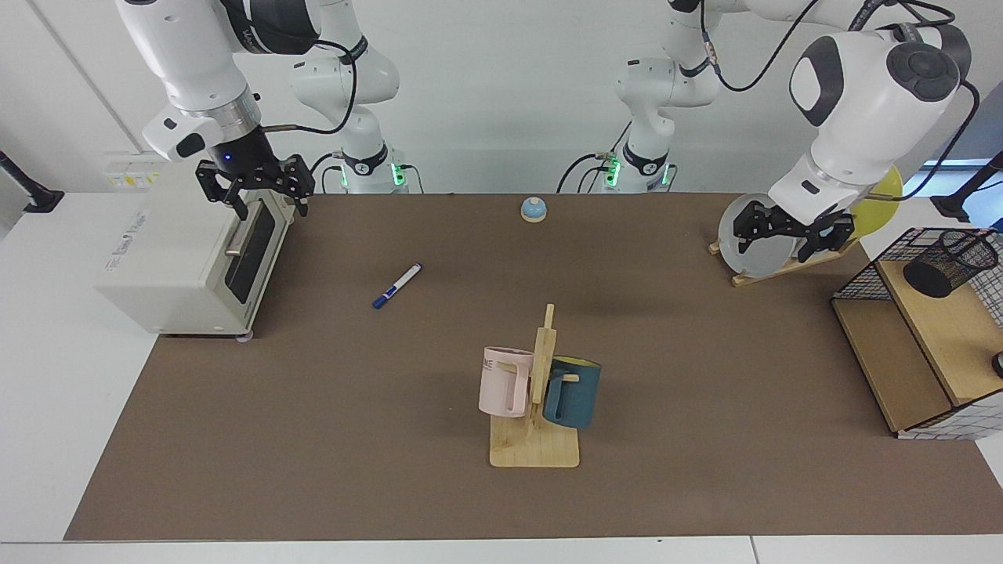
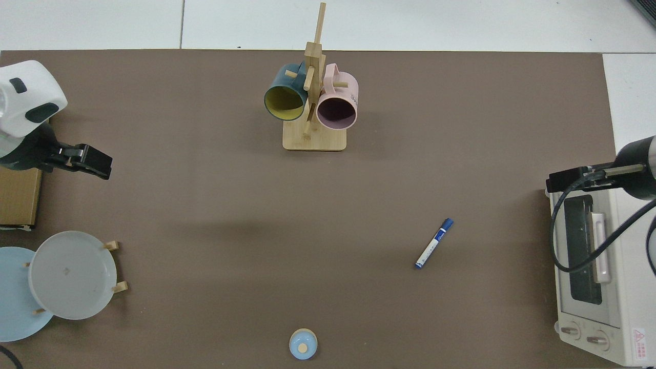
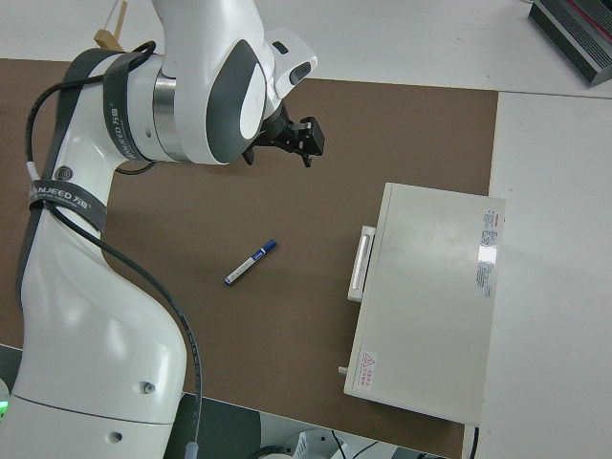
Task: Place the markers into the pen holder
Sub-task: 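Move the right gripper toward the blue-capped white marker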
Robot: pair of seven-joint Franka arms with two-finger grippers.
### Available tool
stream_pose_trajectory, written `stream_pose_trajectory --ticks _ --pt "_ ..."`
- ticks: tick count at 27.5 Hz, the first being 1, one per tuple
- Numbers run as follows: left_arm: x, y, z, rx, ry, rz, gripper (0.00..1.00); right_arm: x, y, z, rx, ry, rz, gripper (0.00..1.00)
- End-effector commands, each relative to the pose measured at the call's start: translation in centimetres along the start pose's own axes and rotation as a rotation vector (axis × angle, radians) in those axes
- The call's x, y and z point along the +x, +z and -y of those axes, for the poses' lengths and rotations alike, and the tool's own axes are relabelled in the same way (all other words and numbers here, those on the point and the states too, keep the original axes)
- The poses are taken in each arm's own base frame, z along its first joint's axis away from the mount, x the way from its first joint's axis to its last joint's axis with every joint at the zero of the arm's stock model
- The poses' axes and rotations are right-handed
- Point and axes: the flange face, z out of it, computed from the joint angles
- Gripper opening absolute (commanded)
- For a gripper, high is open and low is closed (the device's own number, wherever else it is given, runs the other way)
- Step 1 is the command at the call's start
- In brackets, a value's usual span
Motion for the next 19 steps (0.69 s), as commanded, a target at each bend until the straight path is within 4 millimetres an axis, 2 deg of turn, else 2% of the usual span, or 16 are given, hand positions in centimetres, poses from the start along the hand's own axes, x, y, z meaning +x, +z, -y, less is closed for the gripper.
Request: stream_pose_trajectory --ticks 1,5,14,19 --pt "-3.3 -0.9 -0.2 0.021 -0.094 -0.029 1.00 -0.8 -0.1 -0.5 -0.006 -0.012 0.002 1.00" --pt "-4.7 -0.7 -0.4 0.015 -0.102 -0.060 1.00 -0.8 0.0 -0.7 -0.006 -0.009 0.003 1.00" --pt "-4.5 -0.6 -1.2 0.004 -0.085 -0.060 1.00 -1.0 0.0 -0.4 -0.003 -0.014 0.005 1.00" --pt "-4.5 -0.6 -1.3 0.003 -0.079 -0.060 1.00 -2.5 1.9 -0.2 0.003 0.106 0.013 1.00"
